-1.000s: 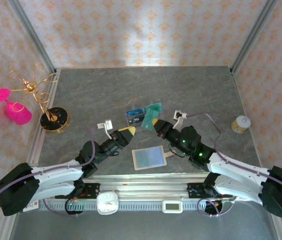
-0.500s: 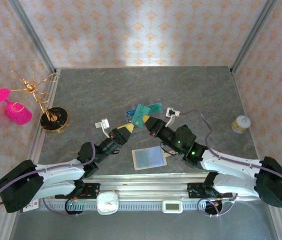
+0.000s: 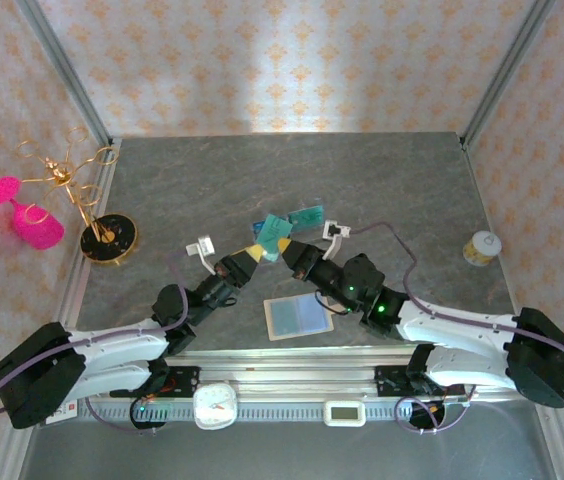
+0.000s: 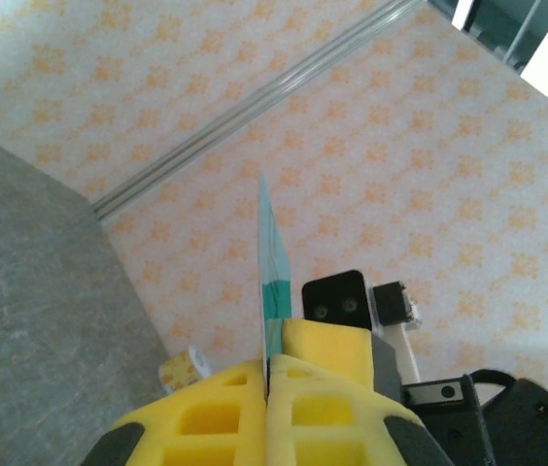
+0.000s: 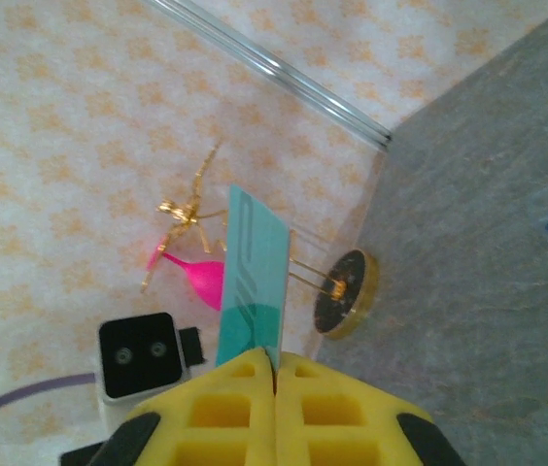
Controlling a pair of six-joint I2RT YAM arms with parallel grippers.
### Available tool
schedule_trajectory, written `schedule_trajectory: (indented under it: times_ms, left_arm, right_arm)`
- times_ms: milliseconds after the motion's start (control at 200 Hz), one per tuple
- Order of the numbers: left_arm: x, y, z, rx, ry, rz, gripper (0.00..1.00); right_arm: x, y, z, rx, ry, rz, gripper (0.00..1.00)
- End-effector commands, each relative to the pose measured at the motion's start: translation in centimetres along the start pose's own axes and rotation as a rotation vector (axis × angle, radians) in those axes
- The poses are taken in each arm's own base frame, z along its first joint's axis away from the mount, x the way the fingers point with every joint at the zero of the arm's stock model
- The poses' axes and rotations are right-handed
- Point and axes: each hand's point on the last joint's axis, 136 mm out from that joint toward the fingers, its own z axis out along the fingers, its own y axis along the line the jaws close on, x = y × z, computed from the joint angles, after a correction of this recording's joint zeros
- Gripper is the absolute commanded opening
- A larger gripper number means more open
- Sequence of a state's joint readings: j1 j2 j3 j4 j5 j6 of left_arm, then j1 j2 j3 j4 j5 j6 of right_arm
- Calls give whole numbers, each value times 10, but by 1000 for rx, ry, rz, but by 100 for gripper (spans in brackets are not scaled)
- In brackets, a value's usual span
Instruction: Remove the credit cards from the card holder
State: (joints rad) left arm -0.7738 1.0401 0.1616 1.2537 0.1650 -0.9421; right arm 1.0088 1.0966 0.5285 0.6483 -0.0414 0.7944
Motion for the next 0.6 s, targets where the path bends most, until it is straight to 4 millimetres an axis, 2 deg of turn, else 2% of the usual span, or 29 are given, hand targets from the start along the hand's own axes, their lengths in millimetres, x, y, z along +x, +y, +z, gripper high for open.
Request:
schedule_trajectory:
  times_ms: [0,110,160,240,280,330,340,390,496,596]
  left_arm:
    - [-13,-2,4,-24,7,57,0]
    - [-15,6,-1,-77,46,119,0]
    - [-15,8,-4,-94,58,142,0]
    - [-14,8,-6,-115,85,186,0]
    - [-12,8,-7,-120,102,199,0]
    - [-8,6,-6,-114,129,215,0]
    - [-8,6,-6,-115,135,218,0]
    - [-5,6,-6,-111,154,225,0]
    - [-4,1,-9,-85,159,229,0]
    - [-5,0,-13,-92,157,240,0]
  right_arm:
    - [-7,-39,-8,185,46,-66,13]
    - [-37,-85,-27,340,-6,-59,16]
    - [-51,-115,-38,464,-40,-59,14]
    - [-63,-152,-45,568,-34,-72,14]
    - [-64,-177,-47,637,-5,-52,14]
    - [-65,-196,-44,662,42,-24,12]
    - [-62,-206,-44,685,60,-19,12]
    - [-58,-228,-40,734,106,-24,10]
    - [-60,-263,-31,840,155,-80,5]
    - [-63,-284,-27,902,160,-105,3]
